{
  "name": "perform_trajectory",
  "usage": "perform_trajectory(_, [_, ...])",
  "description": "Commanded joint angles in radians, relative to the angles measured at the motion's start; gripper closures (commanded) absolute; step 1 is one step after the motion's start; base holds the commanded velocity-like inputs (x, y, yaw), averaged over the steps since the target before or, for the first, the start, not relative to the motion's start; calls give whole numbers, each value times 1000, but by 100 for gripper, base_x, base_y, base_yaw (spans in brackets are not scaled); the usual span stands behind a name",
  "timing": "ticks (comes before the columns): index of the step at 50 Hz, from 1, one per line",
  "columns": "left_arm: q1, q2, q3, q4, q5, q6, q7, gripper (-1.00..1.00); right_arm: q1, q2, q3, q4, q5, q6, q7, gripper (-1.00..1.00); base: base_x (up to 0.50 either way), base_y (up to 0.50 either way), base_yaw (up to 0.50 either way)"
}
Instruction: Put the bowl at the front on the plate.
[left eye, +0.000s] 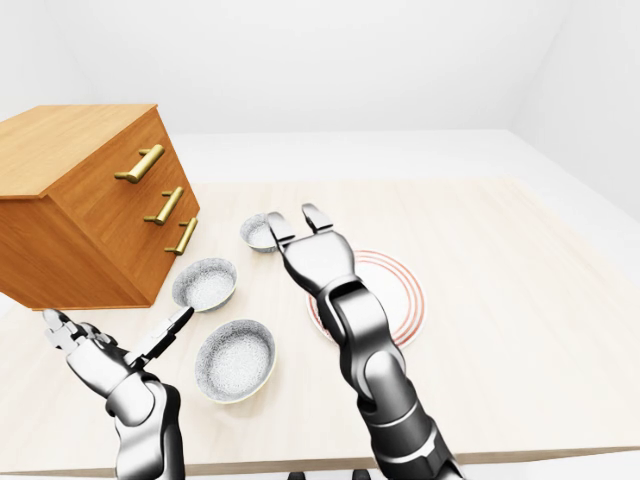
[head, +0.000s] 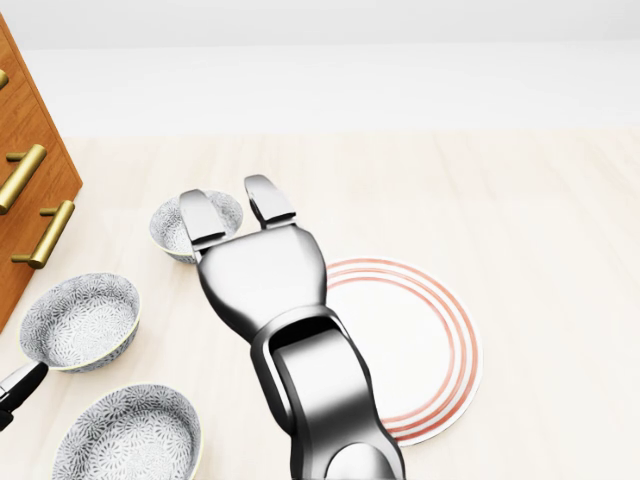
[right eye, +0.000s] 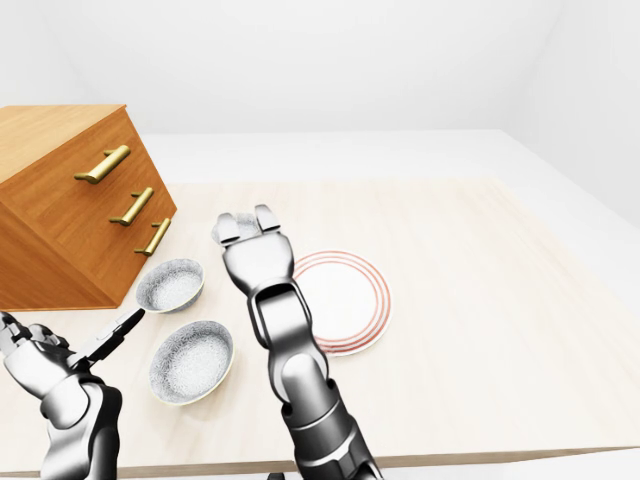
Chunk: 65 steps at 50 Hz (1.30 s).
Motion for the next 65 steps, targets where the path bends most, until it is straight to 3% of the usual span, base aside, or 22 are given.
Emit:
perform_trajectory(1, [5, -1, 1, -14, 2, 11, 0, -100, 48, 29, 83, -16, -30, 0, 19, -100, 0, 0, 0])
perform_trajectory(4, [-4, 1, 0, 11, 5, -3, 0, -100, 76, 30, 99, -38, -38, 0, 19, -100, 0, 0, 0])
perform_trajectory(9, [0, 1, -1, 1, 3, 2, 0, -100, 83, 17, 108, -85, -41, -3, 19, -100, 0, 0, 0])
perform_trajectory(17, [3, 0, -1, -6, 3, 6, 0, -100, 172, 7, 192, -96, -46, -66, 19, -100, 0, 0, 0])
perform_trajectory(24, [3, -2, 0, -12, 6, 13, 0, -100, 220, 10, 265, -124, -48, -85, 19, -100, 0, 0, 0])
perform_trajectory(31, [-2, 0, -1, 2, 8, 5, 0, -100, 273, 26, 372, -89, -51, -65, 19, -100, 0, 0, 0])
perform_trajectory(35, [6, -2, 1, -23, 7, 23, 0, -100, 301, 2, 400, -53, -28, -52, 19, -100, 0, 0, 0])
perform_trajectory(38, [5, -3, 2, -23, 8, 23, 0, -100, 316, -6, 420, -36, -27, -39, 19, -100, 0, 0, 0])
perform_trajectory(41, [-6, 0, 1, 11, 10, -1, 0, -100, 326, -16, 431, -27, -32, -27, 19, -100, 0, 0, 0])
perform_trajectory(43, [-3, 1, -1, 8, 8, 2, 0, -100, 348, -20, 447, -21, -35, 0, 19, -100, 0, 0, 0])
perform_trajectory(51, [4, -2, 0, -19, 8, 19, 0, -100, 389, -31, 523, -52, 10, 0, 19, -100, 0, 0, 0])
perform_trajectory(55, [-4, 0, -1, 7, 10, 0, 0, -100, 417, -61, 562, -31, 29, 0, 19, -100, 0, 0, 0])
perform_trajectory(61, [-4, 1, -2, 17, 10, -9, 0, -100, 426, -82, 562, 26, 54, 0, -35, -100, 0, 0, 0])
perform_trajectory(65, [1, 1, -2, -1, 7, 4, 0, -100, 420, -93, 548, 16, 43, 0, -29, -100, 0, 0, 0])
